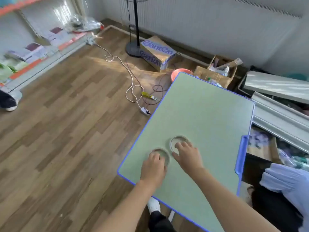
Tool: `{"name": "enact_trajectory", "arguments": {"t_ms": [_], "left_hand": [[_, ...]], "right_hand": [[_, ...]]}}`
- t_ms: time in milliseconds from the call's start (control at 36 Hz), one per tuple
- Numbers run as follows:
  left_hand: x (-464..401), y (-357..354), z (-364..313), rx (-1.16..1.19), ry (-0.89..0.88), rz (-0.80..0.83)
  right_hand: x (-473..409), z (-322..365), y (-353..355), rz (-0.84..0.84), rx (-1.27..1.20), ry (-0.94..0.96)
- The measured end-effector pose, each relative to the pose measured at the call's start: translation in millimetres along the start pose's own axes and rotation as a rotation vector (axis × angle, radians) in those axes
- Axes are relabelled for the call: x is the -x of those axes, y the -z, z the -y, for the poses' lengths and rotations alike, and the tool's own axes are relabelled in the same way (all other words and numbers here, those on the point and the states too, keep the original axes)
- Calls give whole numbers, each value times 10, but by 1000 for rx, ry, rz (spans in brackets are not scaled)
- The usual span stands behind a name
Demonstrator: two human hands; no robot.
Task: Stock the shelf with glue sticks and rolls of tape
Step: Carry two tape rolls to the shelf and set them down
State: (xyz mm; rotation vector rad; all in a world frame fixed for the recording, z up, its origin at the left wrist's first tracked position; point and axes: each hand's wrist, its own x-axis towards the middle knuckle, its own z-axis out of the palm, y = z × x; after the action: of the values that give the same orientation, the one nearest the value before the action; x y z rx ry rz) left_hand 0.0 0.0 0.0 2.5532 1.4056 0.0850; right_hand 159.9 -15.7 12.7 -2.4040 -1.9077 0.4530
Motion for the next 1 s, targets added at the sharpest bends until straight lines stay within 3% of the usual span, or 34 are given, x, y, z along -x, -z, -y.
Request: {"name": "enact_trajectory", "arguments": {"t_ms": [111,278,444,694,833,1000], "left_hand": [[35,-141,9,73,39,105],[-2,-242,79,-19,-50,171],[-81,56,234,-80,-23,79],[-77,903,990,-118,224,-41],[12,1432,1480,-139,329,-138],[-39,1862,2087,-59,503,-122]], "right_hand": [[-37,0,-171,72,-31,-77],[-117,38,-250,12,42,-13],[-218,201,-125,-29,61,79],[-619,955,356,44,49,261],[-881,1579,586,-13,-67,331],[-1170,2367,840,-102,-45,463]]}}
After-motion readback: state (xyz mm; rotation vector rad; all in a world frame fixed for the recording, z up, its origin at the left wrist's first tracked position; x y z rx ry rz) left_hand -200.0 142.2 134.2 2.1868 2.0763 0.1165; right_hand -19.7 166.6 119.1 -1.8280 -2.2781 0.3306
